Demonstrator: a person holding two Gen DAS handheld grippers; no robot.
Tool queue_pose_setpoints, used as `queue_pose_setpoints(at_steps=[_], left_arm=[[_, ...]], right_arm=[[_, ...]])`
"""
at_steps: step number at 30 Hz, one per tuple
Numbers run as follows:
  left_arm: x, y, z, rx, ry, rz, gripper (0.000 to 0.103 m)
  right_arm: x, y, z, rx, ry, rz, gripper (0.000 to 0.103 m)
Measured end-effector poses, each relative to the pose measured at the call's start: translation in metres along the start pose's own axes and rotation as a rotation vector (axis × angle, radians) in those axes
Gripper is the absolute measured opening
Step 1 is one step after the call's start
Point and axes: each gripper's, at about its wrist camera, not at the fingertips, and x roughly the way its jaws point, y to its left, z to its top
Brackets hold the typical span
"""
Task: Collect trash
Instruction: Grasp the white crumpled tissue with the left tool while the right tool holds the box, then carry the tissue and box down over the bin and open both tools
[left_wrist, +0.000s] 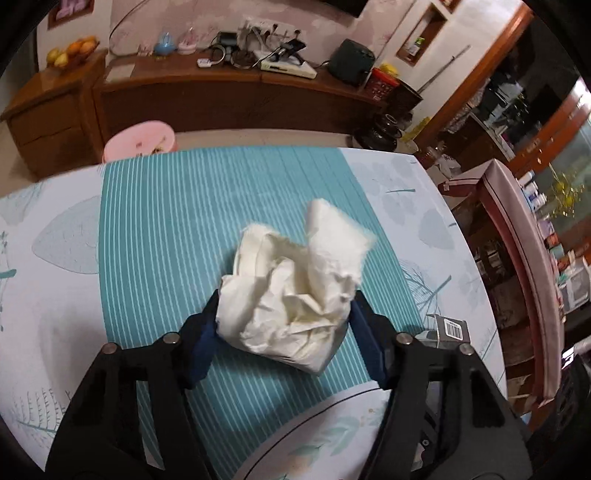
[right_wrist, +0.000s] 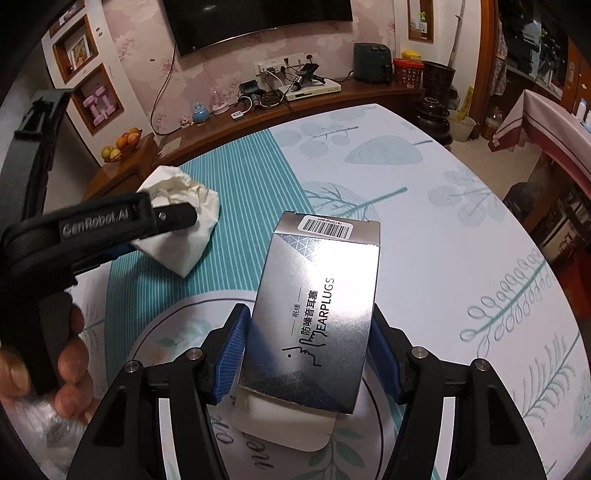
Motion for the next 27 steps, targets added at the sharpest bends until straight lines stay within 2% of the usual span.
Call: queue_pose_setpoints(at_steps=[5, 9, 17, 21, 27], left_arm=[[-0.014, -0.021, -0.020, 0.085, -0.006, 0.026, 0.052], [-0.038, -0.037, -0.051, 0.157, 0.004, 0.050, 0.052], [-0.112, -0.069, -0.137, 0.255, 0.025, 0.081, 0.052], [-0.154, -0.089, -0.183, 0.251, 0.026, 0.085, 0.052], [-0.214, -0.117, -0.260, 0.194, 0.007, 0.092, 0.052]], right_arm=[[-0.013, -0.007, -0.015, 0.009, 0.015, 0.000, 0.062], [-0.032, -0.018, -0.038, 0.025, 0.034, 0.011, 0.062], [-0.099, -0.047, -0.094, 0.032, 0.045, 0.074, 0.062], [-0.144, -0.067, -0.128, 0.030, 0.038, 0.121, 0.062], [-0.215, -0.106, -0.184, 0.012, 0.030, 0.194, 0.062]])
